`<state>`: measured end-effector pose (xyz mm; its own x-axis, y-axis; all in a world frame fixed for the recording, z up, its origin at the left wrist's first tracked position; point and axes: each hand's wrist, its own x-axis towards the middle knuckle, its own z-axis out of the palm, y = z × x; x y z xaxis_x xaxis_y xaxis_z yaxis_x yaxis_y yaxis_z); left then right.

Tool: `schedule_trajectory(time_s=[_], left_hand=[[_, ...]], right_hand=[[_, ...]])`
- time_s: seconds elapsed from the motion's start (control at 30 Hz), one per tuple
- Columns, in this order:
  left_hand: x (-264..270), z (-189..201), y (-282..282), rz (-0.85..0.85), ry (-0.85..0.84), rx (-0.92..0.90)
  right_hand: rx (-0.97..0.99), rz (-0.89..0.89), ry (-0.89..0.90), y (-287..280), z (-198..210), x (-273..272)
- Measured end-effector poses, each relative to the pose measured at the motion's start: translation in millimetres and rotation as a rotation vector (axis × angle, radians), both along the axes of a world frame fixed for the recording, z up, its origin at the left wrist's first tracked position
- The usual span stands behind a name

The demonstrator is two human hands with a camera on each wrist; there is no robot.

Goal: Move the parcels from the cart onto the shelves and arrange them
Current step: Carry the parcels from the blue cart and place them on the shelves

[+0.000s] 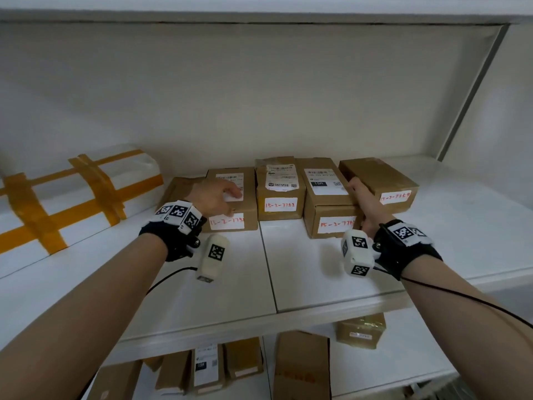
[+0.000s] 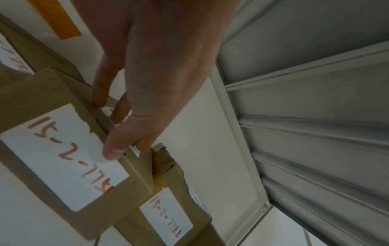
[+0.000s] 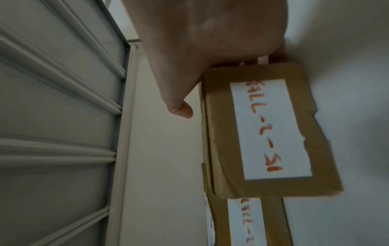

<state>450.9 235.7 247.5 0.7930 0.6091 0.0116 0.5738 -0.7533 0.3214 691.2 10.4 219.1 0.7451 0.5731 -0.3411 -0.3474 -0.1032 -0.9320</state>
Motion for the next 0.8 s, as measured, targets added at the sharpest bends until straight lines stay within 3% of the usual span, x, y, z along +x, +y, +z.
schedule_trajectory(time_s=[0.23,0.57,0.67,0.8], left_hand=[[1,1,8,0.003,0.036,0.082],[13,2,9,-0.025,0.069,0.154],[14,1,9,-0.022,0.066,0.16],[15,-1,8,-0.024,0.086,0.171]], right_hand=[[-0.094,-0.143,-0.021,17,13,1],[0.034,-0.221,-0.302,22,19,11],[0.059,-0.248,-0.362,32,7,36],[-0.038,-0.358,-0.455,32,25,12]])
